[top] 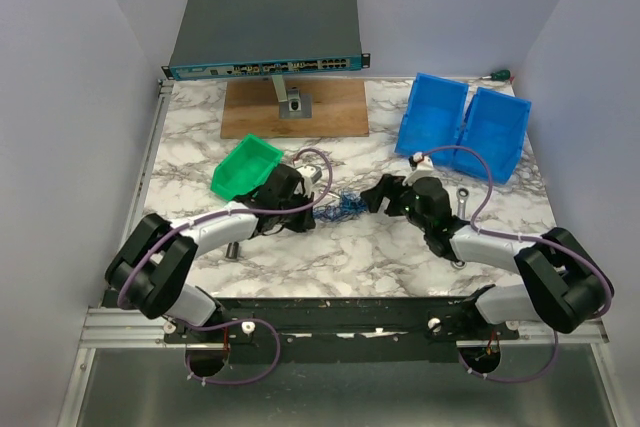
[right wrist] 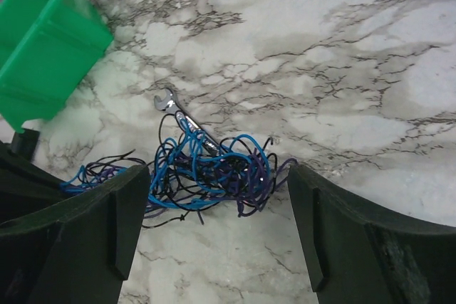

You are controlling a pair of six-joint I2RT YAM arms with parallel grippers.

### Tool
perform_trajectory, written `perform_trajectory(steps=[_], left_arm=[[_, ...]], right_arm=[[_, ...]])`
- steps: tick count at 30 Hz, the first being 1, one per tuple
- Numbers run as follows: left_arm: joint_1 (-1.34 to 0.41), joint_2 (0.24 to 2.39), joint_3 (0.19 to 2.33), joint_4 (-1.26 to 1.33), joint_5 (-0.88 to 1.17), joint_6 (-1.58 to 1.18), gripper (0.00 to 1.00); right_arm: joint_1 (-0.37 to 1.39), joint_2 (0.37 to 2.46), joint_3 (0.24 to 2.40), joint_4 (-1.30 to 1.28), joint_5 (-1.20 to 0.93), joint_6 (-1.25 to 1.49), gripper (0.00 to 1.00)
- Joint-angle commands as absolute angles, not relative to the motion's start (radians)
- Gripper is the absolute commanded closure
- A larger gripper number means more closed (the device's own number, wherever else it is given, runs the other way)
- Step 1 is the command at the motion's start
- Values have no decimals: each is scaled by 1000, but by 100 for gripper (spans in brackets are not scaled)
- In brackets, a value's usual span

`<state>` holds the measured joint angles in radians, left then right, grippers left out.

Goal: Untangle the cables

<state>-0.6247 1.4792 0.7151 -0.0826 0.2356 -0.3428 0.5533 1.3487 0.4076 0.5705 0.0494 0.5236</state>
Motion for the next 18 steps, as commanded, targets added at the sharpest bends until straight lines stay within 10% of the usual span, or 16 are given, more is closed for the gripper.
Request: perform_trajectory(steps=[1,8,18], left_arm=[[-648,1422,675,-14,222,-383,100],[-718,1405,692,-5,212,-357,97],[-743,1202,559,163,198,-357,25]], right_arm=[[552,1368,408,641,-63,519,15],[552,1400,416,660,-123,530,16],[552,1441,431,660,-106,561,17]])
